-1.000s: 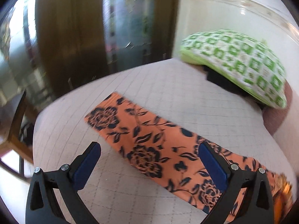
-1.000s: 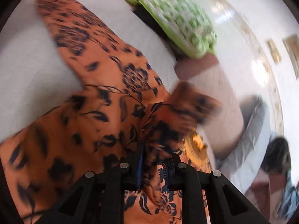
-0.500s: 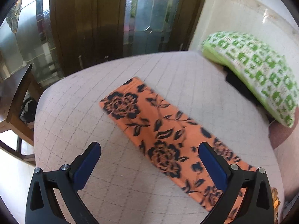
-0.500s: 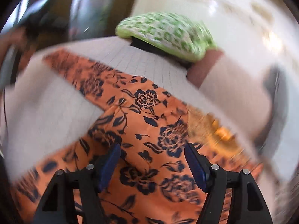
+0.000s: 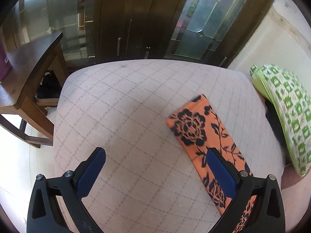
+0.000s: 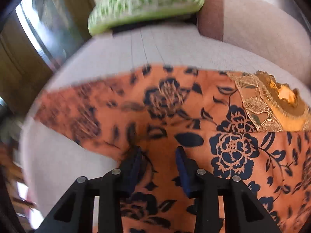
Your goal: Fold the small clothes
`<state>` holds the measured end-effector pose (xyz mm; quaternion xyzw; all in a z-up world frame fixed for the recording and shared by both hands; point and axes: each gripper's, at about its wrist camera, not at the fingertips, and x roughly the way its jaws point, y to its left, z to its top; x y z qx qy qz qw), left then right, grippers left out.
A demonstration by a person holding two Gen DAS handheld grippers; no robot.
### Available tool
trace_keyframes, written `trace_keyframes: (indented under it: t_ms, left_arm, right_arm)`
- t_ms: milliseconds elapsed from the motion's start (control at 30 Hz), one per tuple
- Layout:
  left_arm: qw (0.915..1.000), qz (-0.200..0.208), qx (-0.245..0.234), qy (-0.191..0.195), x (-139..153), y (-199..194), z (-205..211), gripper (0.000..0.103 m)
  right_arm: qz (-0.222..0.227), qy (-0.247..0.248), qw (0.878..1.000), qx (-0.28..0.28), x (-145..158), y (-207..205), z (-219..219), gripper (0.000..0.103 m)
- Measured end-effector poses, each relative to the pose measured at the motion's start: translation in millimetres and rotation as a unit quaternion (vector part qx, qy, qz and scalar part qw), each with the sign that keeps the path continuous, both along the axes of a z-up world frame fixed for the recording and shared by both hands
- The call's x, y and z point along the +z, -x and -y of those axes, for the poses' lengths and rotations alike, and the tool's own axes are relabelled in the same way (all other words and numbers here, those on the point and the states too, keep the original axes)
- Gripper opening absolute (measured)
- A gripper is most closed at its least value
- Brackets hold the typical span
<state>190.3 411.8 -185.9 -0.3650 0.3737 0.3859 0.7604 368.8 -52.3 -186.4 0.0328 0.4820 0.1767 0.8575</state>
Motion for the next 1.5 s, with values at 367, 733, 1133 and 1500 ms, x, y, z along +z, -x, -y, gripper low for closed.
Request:
trace_keyframes:
  t_ms: [367,733,1133,1500]
  left_arm:
    - [0.9869,0.062,-0.082,0.125,-28.9,-30.1,12.7,0.057]
    - [0.9699,0.099,-0.091,0.203,-60.8,-78.4,12.9,0.058]
    - [0.9748,0.132,-0.112,0.141,-39.2,-95.7,29.8,0.005]
    - [0.9265,0.143,-0.346,-0.037,80.8,-108.7,255.3,0.005]
  right_arm:
    - [0.063,-0.007,0.998,-0.018,21.3,78.6,62.4,0.040]
    - [0.084,0.019,0.996,-0.026,26.8,90.9,89.5,0.040]
    - [0.117,0.007,0.990,-0.077,36.9,112.2,155.0,0.040]
    - [0.134,-0.065,0.965,-0.218,44.0,128.5,264.6,0.040]
